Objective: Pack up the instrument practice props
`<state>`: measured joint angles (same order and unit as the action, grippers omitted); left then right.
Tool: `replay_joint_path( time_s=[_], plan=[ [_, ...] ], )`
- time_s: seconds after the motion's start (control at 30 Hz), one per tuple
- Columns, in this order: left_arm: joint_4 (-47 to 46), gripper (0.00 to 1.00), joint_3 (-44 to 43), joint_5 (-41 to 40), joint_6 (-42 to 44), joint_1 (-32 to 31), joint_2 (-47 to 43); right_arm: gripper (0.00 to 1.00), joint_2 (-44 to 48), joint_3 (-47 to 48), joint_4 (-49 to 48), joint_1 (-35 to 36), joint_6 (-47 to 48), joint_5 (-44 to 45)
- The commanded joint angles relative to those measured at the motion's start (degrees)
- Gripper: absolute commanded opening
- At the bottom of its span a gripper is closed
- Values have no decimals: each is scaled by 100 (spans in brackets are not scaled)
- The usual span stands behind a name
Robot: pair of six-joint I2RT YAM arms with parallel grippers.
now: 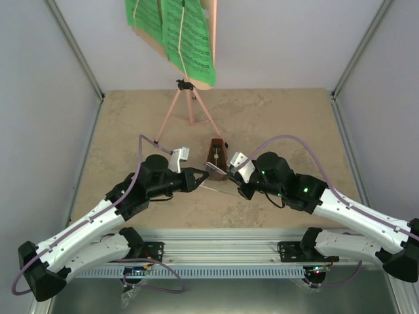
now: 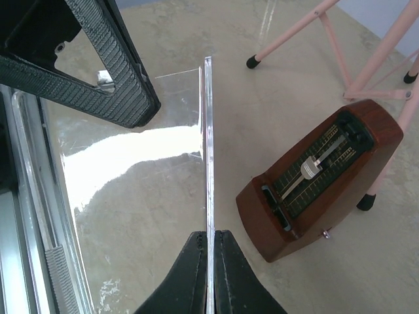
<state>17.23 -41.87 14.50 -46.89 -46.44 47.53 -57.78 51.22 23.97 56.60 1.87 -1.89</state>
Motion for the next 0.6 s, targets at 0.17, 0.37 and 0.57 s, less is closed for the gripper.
replay_joint_path(
  time_s=[0.17,0.37,0.57],
  plan=[
    [-1165,4,772,355,-1003,42,-229,32,559,-440,-904,53,-340,91],
    [-1666,1,1068,456,-1431,113,-408,60,1162,-651,-1225,54,-696,240],
    [-2304,1,1359,704,-1948,234,-538,80,1835,-913,-1705,51,-1038,277]
  ],
)
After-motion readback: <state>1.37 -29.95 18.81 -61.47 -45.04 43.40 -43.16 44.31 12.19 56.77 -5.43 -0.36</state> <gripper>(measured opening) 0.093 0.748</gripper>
